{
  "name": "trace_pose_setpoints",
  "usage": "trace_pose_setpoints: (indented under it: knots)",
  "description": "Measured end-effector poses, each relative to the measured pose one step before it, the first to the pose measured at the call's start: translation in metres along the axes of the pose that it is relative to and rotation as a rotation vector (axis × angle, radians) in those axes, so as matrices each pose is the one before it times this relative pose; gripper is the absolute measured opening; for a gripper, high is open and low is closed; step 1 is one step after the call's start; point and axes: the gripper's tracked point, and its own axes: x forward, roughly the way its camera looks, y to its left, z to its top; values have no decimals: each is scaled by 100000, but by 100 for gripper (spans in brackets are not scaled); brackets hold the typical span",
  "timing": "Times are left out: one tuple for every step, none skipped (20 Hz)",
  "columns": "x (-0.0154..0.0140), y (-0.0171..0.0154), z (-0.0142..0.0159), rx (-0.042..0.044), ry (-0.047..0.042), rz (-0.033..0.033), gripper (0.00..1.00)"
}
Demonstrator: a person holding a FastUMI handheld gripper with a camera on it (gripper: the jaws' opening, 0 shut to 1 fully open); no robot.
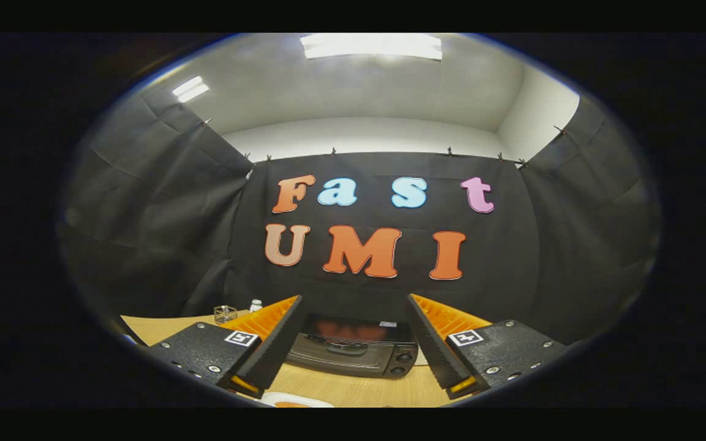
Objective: Open the toaster oven, put the food inside, and close the toaster oven door.
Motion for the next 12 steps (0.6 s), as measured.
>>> trace_pose_setpoints:
  knots:
    - [4, -18, -169, 179, 234, -37, 97]
    - [-11, 24, -186, -26, 279, 137, 97]
    - [-25, -35, -152, 79, 229, 18, 97]
    - [86, -23, -226, 133, 307, 220, 97]
    - [109, 17, -286, 177, 450, -154, 97]
    - [177, -136, -245, 263, 428, -155, 97]
    - [222, -86, -243, 271, 506, -132, 97]
    - [322, -105, -252, 374, 584, -205, 97]
    - [453, 59, -325, 524, 732, -75, 97]
    - [657, 33, -399, 534, 909, 34, 97]
    - [819, 59, -511, 482, 1233, 82, 97]
    - [1038, 118, -673, 517, 1481, -88, 97]
